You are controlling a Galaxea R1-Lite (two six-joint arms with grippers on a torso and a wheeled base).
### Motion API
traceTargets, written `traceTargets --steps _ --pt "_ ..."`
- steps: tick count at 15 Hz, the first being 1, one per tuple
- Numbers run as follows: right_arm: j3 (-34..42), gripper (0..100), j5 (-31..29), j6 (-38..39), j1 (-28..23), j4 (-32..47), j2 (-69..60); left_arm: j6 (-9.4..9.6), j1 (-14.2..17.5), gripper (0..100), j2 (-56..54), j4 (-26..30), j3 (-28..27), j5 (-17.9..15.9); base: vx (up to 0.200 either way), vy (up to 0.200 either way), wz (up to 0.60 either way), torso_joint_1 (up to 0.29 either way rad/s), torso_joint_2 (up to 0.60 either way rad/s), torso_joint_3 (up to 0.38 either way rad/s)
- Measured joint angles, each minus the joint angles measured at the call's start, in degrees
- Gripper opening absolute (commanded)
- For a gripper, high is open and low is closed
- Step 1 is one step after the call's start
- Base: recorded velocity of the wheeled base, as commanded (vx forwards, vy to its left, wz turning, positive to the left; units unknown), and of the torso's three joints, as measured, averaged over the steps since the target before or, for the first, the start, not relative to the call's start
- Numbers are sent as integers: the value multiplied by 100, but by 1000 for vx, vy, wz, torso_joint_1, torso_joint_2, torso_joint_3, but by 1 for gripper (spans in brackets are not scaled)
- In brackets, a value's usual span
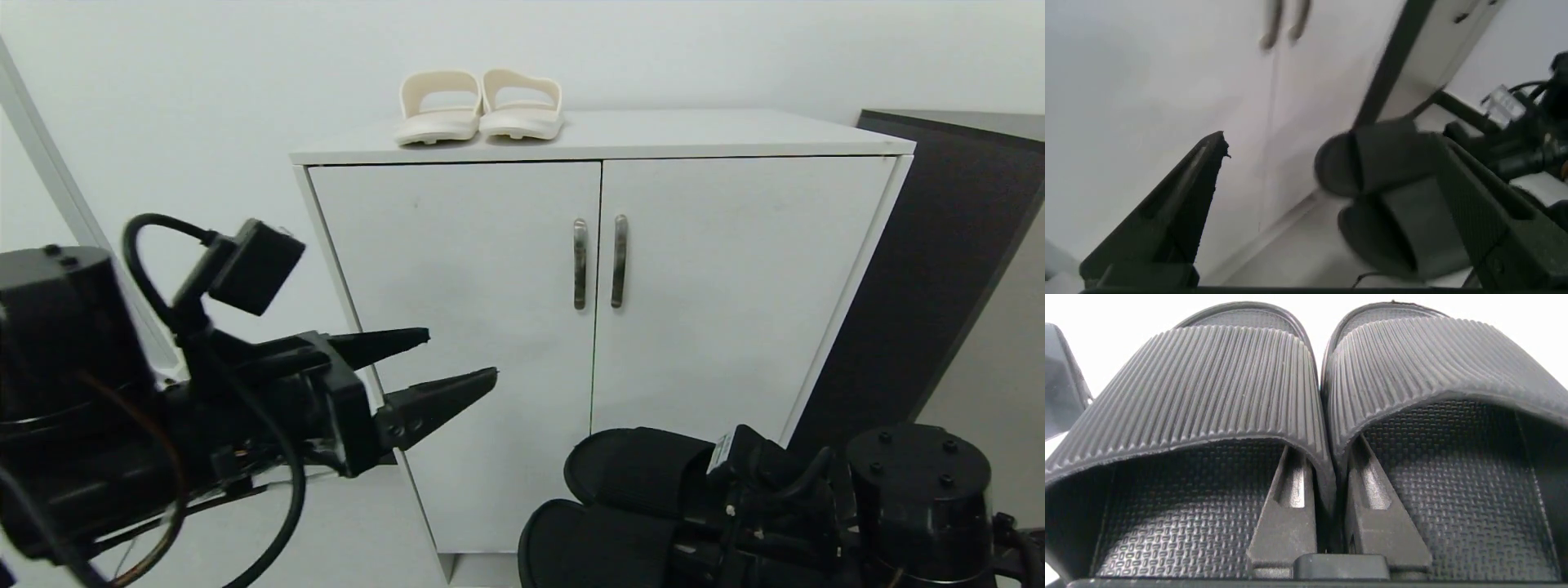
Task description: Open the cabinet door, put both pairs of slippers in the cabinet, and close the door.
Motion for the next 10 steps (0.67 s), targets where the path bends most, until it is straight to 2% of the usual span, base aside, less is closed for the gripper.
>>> traceTargets --steps 4,10 --pt "49 0 -2 2 11 -6 4 -46 -240 100 817 -219 -512 6 0 0 0 0 0 0" --pt "71 0 -2 -2 7 -6 44 -844 -592 100 1599 -443 -1535 -167 0 0 0 0 0 0"
